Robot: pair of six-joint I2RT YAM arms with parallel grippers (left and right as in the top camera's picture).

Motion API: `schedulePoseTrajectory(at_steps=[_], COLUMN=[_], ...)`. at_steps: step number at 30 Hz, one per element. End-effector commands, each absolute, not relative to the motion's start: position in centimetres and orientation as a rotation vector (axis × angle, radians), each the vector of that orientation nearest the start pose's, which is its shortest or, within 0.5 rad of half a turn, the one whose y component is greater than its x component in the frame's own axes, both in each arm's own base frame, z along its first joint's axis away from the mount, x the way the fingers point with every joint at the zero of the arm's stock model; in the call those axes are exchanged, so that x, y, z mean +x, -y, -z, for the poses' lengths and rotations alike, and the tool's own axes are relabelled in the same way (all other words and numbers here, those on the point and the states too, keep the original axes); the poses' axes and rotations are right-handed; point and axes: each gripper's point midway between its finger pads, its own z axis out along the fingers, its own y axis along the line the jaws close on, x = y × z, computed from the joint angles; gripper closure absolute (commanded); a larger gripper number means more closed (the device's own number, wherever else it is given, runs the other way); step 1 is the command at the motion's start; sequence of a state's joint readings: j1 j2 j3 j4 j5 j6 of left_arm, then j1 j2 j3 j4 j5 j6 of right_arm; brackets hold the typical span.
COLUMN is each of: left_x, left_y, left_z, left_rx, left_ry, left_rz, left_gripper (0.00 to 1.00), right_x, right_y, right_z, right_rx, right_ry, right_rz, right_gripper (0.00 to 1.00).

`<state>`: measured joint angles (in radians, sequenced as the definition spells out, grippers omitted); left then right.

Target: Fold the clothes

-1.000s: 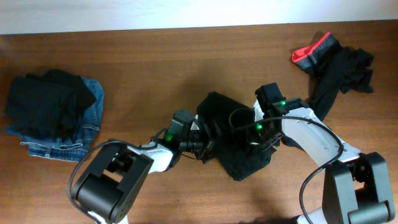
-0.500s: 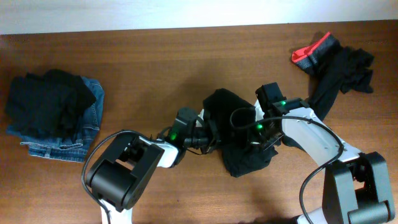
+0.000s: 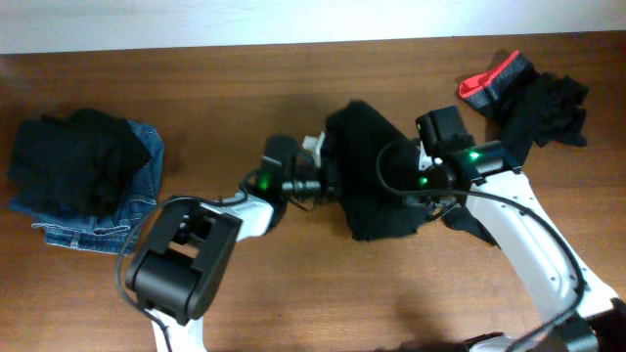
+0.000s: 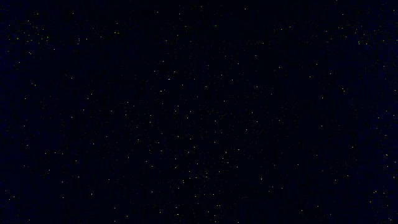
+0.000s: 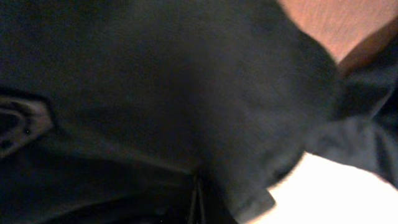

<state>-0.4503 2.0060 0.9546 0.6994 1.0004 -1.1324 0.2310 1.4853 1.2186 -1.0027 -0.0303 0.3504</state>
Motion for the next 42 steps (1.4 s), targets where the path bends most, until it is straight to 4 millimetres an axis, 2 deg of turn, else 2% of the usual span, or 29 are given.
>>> schedulePoseTrajectory(at_steps=[1,4,9,13,17,21,24,27,30,33,34,36,39,42], left_x=[36.3,38.1,40.0,40.3,40.5,39.5,38.0,36.1,34.6,33.7,33.7,34.0,34.7,35.9], left_y=[31.1,27.9,22.9,19.2,14.4,8.5,3.3,-2.3,-7.0,-11.4,-13.9,-16.4,-19.2,-21.2], left_z=[-19.3,-21.5,-24.6,-26.9,-28.4,-30.5,-32.3,-33.2,-33.0,-31.0,-29.6,-27.9,-24.7,-20.7], left_rx=[0.31,0.257,0.179,0.123,-0.069,-0.249,-0.4,-0.54,-0.608,-0.727,-0.759,-0.781,-0.819,-0.835], left_ry=[-2.081,-2.022,-1.954,-1.929,-1.946,-1.918,-1.863,-1.801,-1.759,-1.748,-1.746,-1.748,-1.76,-1.793], left_rz=[1.934,1.88,1.798,1.705,1.55,1.371,1.26,1.148,1.041,0.985,0.948,0.905,0.898,0.887], left_gripper=[0.99,0.99,0.99,0.99,0.99,0.99,0.99,0.99,0.99,0.99,0.99,1.0,1.0,1.0], right_x=[31.5,31.1,30.9,30.9,30.9,30.7,30.6,30.5,30.5,30.5,30.5,30.5,30.3,30.0], right_y=[-6.5,-6.4,-6.3,-6.3,-6.3,-6.3,-6.2,-6.2,-6.2,-6.2,-6.2,-6.2,-6.2,-6.2], right_z=[-14.3,-14.2,-14.1,-14.1,-14.1,-14.0,-14.0,-14.0,-14.0,-14.0,-14.0,-14.0,-13.9,-13.9], right_rx=[0.226,0.252,0.251,0.252,0.251,0.251,0.247,0.247,0.247,0.247,0.247,0.247,0.246,0.246], right_ry=[-2.818,-2.835,-2.842,-2.846,-2.846,-2.852,-2.856,-2.86,-2.861,-2.86,-2.86,-2.862,-2.869,-2.88], right_rz=[-0.057,-0.053,-0.049,-0.047,-0.047,-0.044,-0.041,-0.04,-0.039,-0.04,-0.041,-0.04,-0.037,-0.032], right_gripper=[0.96,0.96,0.96,0.96,0.96,0.96,0.96,0.96,0.96,0.96,0.96,0.96,0.96,0.96])
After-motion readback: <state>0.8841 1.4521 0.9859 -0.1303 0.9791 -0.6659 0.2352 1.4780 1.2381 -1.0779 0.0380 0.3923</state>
